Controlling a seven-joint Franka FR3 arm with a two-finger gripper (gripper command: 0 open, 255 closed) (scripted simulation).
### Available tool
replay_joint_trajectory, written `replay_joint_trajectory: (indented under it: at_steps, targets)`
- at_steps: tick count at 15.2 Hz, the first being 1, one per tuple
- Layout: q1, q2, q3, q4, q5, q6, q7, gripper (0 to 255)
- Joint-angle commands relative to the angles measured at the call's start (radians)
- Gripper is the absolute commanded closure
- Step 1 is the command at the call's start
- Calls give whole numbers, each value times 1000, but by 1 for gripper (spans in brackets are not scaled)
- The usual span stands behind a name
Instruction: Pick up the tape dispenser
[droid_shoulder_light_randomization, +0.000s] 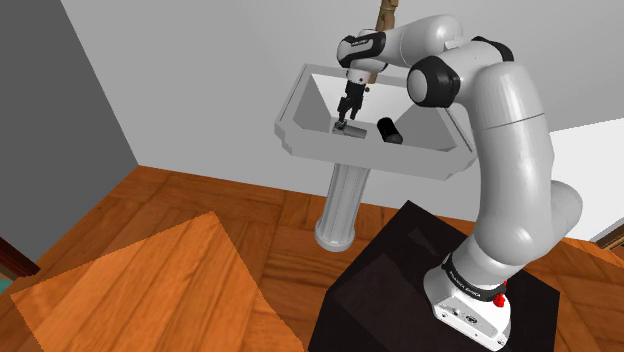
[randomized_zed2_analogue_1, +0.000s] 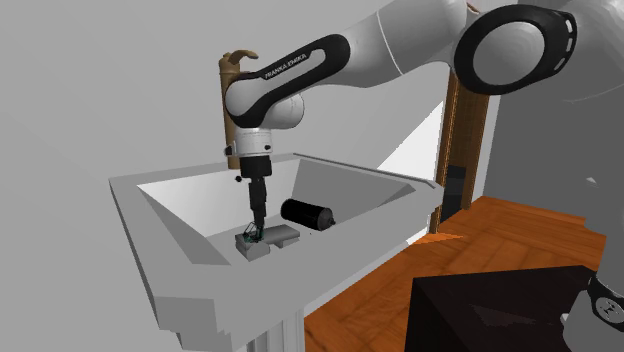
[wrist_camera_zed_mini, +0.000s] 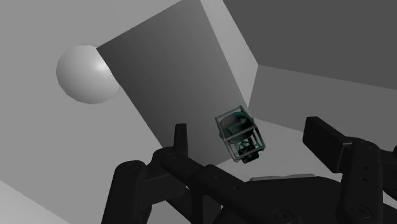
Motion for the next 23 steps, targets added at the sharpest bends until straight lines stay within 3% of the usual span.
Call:
replay_joint_trajectory:
  at_steps: [1,2,11,23]
  targets:
    - [0,5,1,-5,2,10,-2,0]
    - [-1,8,1,1,2,8,-2,255]
    - [0,5,1,-5,2,10,-2,255]
    - [-6,-42,-9,79,-17,-116,25,255]
